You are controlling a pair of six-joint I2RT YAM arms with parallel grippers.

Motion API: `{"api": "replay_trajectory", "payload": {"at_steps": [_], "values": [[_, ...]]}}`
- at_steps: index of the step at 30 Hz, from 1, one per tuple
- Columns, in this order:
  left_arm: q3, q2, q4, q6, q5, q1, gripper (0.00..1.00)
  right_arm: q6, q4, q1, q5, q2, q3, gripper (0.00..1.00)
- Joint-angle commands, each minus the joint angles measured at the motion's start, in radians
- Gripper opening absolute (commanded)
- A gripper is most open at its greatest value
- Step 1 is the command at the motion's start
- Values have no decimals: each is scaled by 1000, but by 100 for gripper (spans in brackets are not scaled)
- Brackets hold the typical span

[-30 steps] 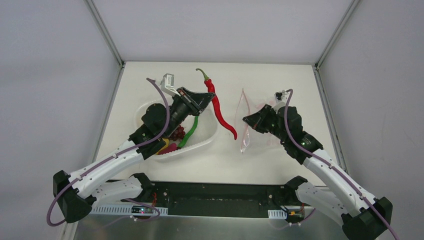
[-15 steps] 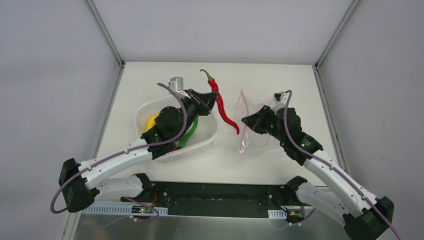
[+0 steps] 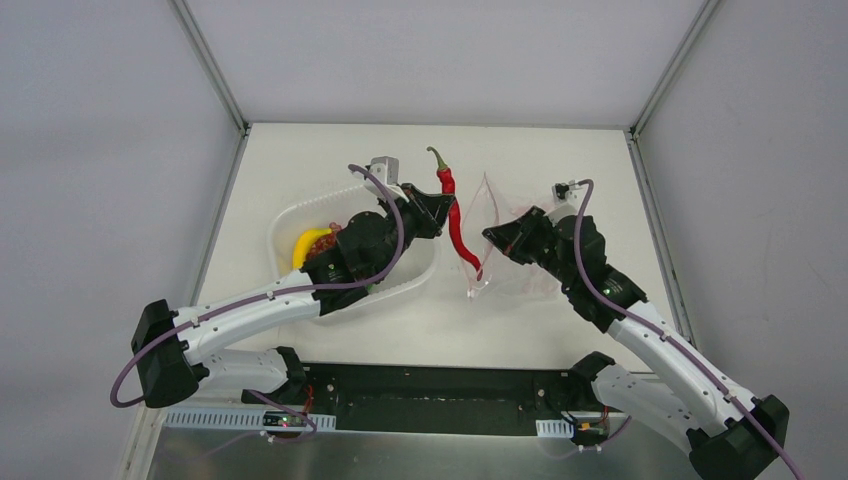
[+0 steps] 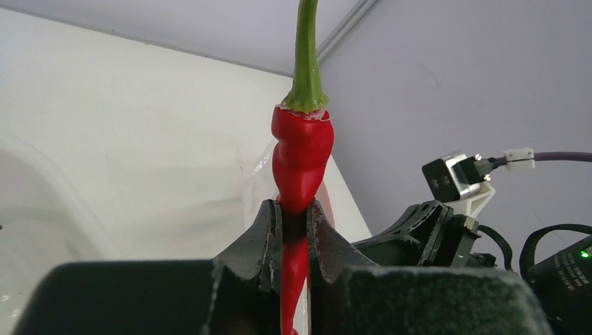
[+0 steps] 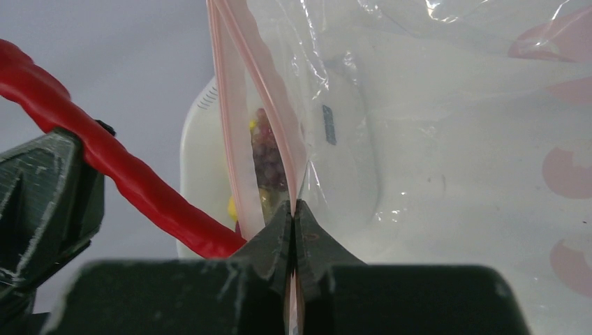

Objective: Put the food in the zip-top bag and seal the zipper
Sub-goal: Place the fake vegetable in the zipper food storage bag.

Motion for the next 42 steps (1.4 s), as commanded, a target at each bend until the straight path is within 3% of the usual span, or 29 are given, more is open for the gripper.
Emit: {"api": "replay_trajectory", "payload": {"at_steps": [1, 7, 15, 22, 29, 34, 42], "values": [[57, 24, -75, -13, 43, -12, 0, 74, 148, 5, 57, 2, -24, 0], [45, 44, -92, 3, 20, -17, 0, 88, 198, 6, -16, 14, -22, 0], [82, 99, -100, 48, 132, -31, 0, 112, 220, 6, 56, 13, -34, 0], [78, 105, -57, 81, 145, -35, 0, 113, 200, 6, -18, 74, 23, 0], [-3, 72, 187, 111, -17, -34, 0, 207, 215, 5, -44, 31, 2, 0], [-71, 63, 375, 51, -102, -33, 0, 306, 209, 6, -14, 0, -3, 0], [-98, 17, 470, 82, -133, -33, 0, 392, 183, 5, -4, 12, 24, 0]]}}
